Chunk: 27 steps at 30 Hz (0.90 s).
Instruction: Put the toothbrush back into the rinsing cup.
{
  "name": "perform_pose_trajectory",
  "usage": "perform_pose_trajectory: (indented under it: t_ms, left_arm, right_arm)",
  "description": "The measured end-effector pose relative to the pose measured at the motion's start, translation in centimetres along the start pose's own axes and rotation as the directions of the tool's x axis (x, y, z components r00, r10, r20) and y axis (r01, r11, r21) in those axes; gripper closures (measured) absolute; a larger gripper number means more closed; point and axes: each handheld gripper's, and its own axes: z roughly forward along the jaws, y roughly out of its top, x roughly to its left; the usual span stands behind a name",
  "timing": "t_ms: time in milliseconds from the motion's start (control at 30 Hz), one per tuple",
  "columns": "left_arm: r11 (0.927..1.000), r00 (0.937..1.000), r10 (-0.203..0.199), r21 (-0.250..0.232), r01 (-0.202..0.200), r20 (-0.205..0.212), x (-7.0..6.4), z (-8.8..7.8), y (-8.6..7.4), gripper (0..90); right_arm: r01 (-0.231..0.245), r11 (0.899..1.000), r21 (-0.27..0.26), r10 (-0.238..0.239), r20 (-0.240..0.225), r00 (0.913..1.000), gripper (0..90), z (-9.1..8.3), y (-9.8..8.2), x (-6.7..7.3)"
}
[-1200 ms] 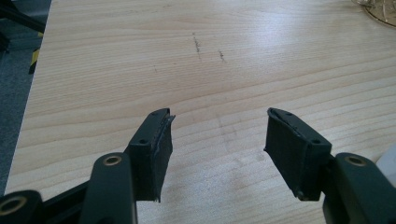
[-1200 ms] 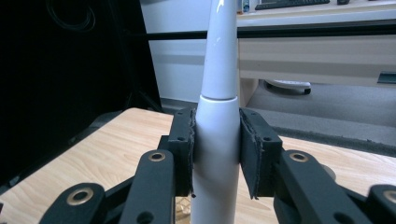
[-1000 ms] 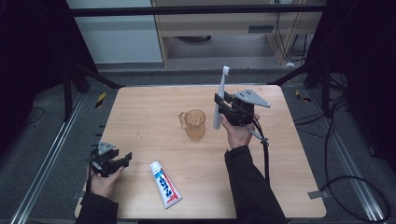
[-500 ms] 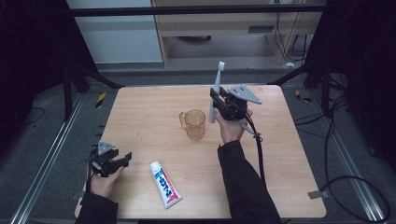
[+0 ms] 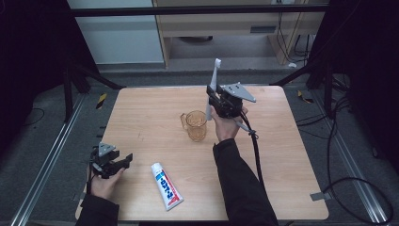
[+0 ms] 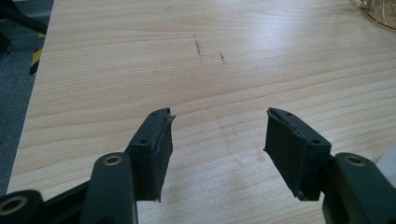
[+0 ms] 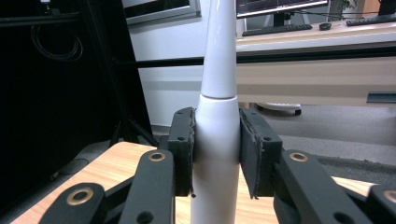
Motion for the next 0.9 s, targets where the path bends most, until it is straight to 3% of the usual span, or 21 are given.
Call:
perform_pose_trajectory:
  t_ms: [633,900]
  left_arm:
    - [1.0,1.0,-0.002,-0.002,0.002,-0.001,0.0,0.0,0.0,40.4]
    - [1.0,1.0,-0.002,-0.001,0.002,-0.001,0.0,0.0,0.0,40.4]
  right_arm:
    - [0.003,1.0,-0.006,-0.003,0.02,0.9998,67.8,1.7,-1.1,0.9]
    - [0.018,1.0,0.02,-0.019,0.027,0.9995,67.8,2.5,-2.1,1.5]
